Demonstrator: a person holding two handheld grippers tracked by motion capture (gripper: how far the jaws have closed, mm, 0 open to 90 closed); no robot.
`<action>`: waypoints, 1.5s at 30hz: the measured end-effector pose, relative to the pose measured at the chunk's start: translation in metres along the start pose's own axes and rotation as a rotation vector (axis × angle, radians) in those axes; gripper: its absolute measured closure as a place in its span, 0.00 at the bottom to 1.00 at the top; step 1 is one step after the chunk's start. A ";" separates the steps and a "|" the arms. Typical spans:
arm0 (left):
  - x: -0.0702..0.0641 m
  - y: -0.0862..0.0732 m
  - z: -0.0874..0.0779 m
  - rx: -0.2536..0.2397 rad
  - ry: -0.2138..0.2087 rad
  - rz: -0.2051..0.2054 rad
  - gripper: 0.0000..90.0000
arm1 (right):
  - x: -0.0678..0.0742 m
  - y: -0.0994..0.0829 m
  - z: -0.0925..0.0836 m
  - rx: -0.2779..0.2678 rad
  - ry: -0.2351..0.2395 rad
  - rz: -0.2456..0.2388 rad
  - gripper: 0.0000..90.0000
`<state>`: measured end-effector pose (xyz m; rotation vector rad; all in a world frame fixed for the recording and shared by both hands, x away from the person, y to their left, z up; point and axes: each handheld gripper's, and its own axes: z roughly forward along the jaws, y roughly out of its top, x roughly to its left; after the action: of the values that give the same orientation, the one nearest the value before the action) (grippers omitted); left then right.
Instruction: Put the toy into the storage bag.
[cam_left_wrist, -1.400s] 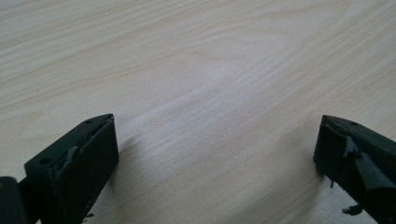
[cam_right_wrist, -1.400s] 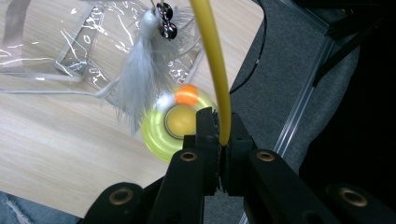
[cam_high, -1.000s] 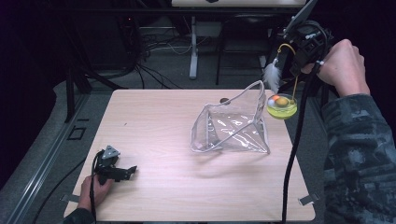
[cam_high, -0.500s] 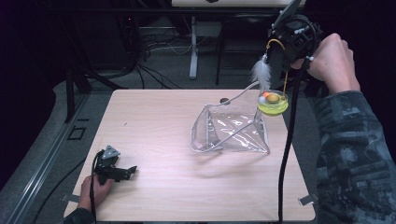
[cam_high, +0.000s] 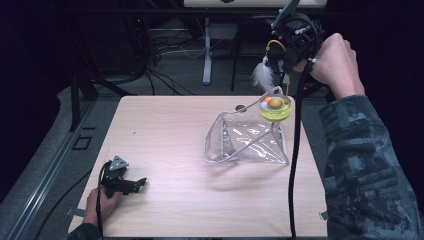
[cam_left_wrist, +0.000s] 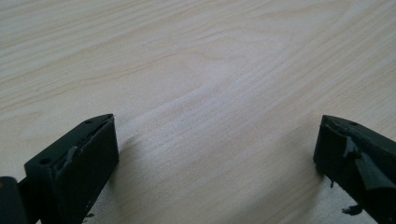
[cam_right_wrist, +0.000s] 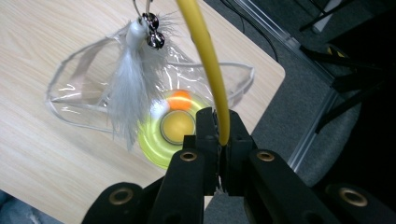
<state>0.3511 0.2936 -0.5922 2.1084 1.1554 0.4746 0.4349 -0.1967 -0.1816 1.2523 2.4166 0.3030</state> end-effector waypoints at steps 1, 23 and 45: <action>0.000 0.000 0.000 0.000 0.000 0.001 0.00 | 0.002 0.001 0.001 -0.007 0.005 0.003 0.97; 0.000 0.000 0.000 0.000 0.000 0.000 0.00 | 0.031 0.022 0.039 0.011 0.063 -0.040 0.97; 0.000 0.000 0.000 0.000 0.000 0.000 0.00 | 0.034 0.006 0.087 0.063 0.095 -0.025 0.97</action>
<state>0.3511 0.2937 -0.5922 2.1086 1.1551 0.4747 0.4606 -0.1648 -0.2657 1.2599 2.5389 0.2868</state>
